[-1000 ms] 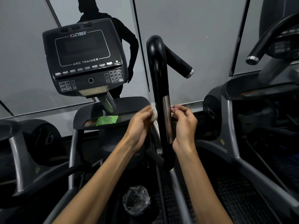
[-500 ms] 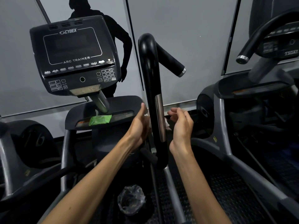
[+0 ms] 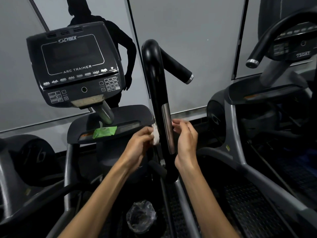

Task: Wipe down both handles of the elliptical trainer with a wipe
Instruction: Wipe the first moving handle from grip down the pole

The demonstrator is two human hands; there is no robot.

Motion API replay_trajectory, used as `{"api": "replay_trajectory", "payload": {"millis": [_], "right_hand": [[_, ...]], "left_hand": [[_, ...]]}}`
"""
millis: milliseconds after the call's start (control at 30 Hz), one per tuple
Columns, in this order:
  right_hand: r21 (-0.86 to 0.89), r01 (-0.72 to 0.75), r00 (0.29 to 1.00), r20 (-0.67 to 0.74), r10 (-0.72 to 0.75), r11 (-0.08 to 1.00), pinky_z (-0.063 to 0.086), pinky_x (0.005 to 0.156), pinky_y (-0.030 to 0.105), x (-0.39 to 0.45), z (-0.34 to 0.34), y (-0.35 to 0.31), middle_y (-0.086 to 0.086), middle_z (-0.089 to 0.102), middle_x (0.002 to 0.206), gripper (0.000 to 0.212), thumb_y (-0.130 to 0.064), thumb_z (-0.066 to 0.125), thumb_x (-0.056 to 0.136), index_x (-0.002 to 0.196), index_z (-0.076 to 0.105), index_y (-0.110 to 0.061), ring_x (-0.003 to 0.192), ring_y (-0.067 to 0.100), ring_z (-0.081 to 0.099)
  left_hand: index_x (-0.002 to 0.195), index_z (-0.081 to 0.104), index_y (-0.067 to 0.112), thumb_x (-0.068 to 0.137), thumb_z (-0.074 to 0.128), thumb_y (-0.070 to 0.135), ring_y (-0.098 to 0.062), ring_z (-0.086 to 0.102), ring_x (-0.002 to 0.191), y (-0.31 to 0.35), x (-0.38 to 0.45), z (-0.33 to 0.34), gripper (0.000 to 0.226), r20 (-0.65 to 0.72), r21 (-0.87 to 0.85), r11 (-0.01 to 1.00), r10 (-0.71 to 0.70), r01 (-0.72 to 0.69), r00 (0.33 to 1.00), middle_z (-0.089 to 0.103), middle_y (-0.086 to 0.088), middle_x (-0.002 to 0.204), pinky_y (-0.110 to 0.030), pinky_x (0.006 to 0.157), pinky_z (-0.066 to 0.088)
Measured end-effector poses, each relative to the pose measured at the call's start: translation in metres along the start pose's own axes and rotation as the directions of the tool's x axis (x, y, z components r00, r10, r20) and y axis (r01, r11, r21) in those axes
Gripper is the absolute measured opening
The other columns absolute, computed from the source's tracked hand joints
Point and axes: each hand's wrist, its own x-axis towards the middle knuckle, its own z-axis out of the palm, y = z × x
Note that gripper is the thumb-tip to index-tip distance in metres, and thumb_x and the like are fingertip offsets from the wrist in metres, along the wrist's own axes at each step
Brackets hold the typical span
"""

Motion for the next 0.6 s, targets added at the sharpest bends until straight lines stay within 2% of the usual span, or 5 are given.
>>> {"api": "replay_trajectory", "payload": {"millis": [167,300,400,500,600], "right_hand": [[0.025,-0.004,1.0,-0.013,0.004,1.0,0.054,0.081,0.032,-0.003,0.01,0.004,0.006,0.076,0.096,0.024,-0.017,0.052,0.096,0.085,0.073,-0.019,0.096,0.02,0.071],[0.03,0.024,0.998,-0.063,-0.022,0.999,0.048,0.077,0.027,-0.004,0.01,0.003,-0.005,0.071,0.082,0.02,-0.016,0.058,0.095,0.08,0.071,-0.02,0.08,0.007,0.063],[0.036,0.024,0.998,-0.056,-0.022,0.999,0.048,0.079,0.029,0.0,0.007,0.005,-0.006,0.07,0.08,0.019,-0.012,0.06,0.094,0.08,0.071,-0.019,0.08,0.008,0.061],[0.053,0.023,0.998,-0.056,-0.02,0.998,0.05,0.085,0.03,0.004,0.005,0.007,0.0,0.074,0.087,0.019,-0.011,0.06,0.092,0.08,0.072,-0.019,0.091,0.015,0.066],[0.062,0.001,0.999,-0.038,0.002,0.998,0.052,0.087,0.034,0.008,0.005,0.008,0.004,0.077,0.094,0.027,-0.004,0.052,0.086,0.076,0.072,-0.019,0.098,0.022,0.069]], "left_hand": [[0.088,0.059,0.011,0.101,0.045,-0.004,-0.008,0.054,0.075,0.039,0.005,0.024,0.025,-0.137,0.054,0.982,0.184,-0.178,0.973,0.06,0.002,0.078,-0.024,0.081,0.044],[0.099,0.071,0.006,0.101,0.04,0.012,-0.023,0.06,0.087,0.024,0.007,0.034,0.031,-0.144,-0.017,1.0,-0.004,0.002,0.99,0.068,-0.013,0.097,-0.038,0.086,0.047],[0.105,0.071,0.007,0.099,0.039,0.01,-0.017,0.06,0.078,0.007,-0.003,0.034,0.033,-0.128,0.047,0.992,-0.114,0.121,0.985,0.067,-0.011,0.092,-0.028,0.074,0.05],[0.098,0.067,0.013,0.1,0.044,0.005,-0.013,0.059,0.07,0.019,0.009,0.029,0.024,-0.208,-0.044,0.999,-0.036,0.027,0.978,0.067,-0.006,0.085,-0.027,0.067,0.048],[0.093,0.065,0.007,0.093,0.048,0.008,-0.013,0.054,0.07,0.027,0.019,0.037,0.018,-0.149,-0.095,0.995,-0.011,-0.003,0.989,0.063,-0.002,0.08,-0.029,0.069,0.042]]}}
